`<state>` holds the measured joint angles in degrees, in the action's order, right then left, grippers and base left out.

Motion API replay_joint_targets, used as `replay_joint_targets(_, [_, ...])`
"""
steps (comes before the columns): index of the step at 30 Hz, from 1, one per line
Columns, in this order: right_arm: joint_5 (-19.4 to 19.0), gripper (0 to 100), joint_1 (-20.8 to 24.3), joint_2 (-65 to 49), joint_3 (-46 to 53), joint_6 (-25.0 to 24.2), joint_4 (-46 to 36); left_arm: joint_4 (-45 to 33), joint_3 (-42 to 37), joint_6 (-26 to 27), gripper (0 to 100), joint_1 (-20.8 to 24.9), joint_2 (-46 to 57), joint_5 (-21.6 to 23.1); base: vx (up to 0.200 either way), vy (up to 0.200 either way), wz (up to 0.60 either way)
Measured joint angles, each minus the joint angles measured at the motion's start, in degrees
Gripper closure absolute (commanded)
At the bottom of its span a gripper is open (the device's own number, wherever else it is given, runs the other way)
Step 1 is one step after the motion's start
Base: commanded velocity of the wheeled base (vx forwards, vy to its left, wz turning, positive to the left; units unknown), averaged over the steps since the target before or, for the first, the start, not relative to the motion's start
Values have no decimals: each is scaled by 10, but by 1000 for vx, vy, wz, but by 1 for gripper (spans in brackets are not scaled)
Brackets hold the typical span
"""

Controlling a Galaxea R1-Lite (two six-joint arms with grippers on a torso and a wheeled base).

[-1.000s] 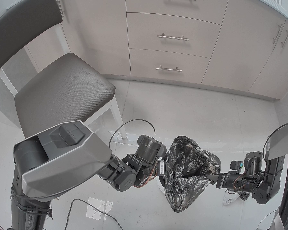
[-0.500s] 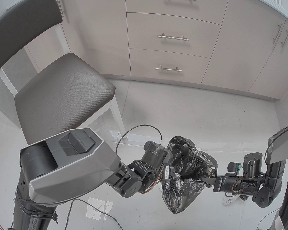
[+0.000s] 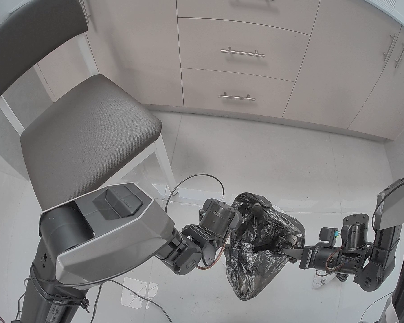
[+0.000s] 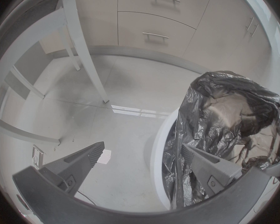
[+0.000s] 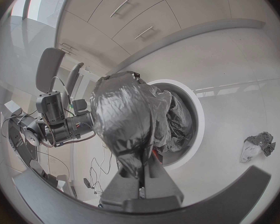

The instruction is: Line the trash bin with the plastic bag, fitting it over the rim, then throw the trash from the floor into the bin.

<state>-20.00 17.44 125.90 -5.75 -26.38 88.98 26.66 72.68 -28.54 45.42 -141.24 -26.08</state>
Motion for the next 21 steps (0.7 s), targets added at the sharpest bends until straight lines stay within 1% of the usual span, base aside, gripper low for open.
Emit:
replay_joint_targets(4, [0,100,-1,0,0,0,0,2,9,-1,0,-1,-7,-26,0,0,0])
replay_joint_targets(9, [0,100,-1,-1,0,0,0,26,11,-2,0,-2,-12,-29,0,0,0])
replay_joint_targets(15, [0,100,2,-1,2,-1,0,29,12,2,0,-4,-18,-53,0,0,0])
replay_joint_targets(19, [-1,100,5,-2,3,-1,0,34,11,-3,0,-3,-21,-53,0,0,0])
replay_joint_targets(21, [-1,100,5,-3,4,-1,0,50,8,-4,0,0,-21,-53,0,0,0])
